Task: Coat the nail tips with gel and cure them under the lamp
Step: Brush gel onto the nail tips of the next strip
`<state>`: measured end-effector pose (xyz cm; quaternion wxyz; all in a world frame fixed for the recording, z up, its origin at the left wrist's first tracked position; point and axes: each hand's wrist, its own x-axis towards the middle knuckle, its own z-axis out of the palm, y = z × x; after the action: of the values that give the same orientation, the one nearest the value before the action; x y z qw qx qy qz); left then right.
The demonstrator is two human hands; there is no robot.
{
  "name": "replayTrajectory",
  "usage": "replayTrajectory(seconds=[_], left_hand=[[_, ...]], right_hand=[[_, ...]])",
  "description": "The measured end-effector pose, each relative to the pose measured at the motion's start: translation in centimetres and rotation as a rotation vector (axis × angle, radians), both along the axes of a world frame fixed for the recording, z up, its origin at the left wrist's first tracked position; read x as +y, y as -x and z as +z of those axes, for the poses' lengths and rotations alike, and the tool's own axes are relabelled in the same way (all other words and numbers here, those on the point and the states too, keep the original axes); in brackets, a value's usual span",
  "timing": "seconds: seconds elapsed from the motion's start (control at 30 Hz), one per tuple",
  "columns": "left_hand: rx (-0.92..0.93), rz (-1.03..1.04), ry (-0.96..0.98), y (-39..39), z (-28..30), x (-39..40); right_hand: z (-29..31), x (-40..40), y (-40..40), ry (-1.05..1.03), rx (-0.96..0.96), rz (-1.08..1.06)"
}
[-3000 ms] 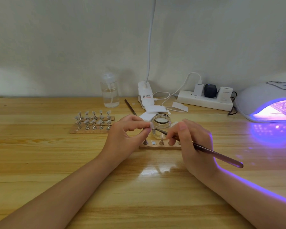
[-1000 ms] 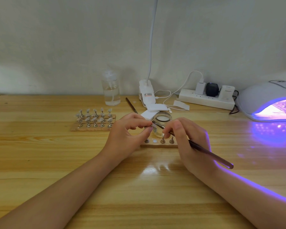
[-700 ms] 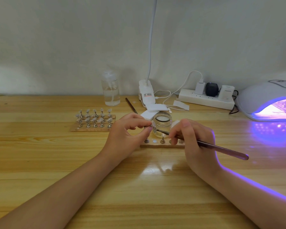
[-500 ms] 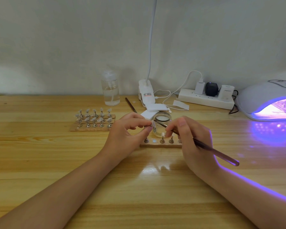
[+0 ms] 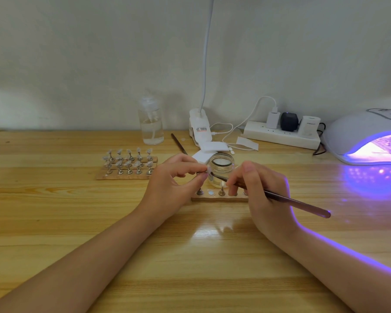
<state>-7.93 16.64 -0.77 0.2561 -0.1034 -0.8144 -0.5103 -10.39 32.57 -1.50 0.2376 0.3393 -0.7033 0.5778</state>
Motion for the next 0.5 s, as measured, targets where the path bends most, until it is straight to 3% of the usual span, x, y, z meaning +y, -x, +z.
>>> replayTrajectory(seconds=[0.2,0.5], left_hand=[[0.006,0.001,-0.008,-0.07,0.08,-0.02],[0.002,-0.011,-0.002,-0.20,0.17,0.10]], right_hand=[[0.04,0.13,-0.08,0.066,0.003,0.017],[-0.02,-0.20,-0.10,-0.075,0.051,-0.048]])
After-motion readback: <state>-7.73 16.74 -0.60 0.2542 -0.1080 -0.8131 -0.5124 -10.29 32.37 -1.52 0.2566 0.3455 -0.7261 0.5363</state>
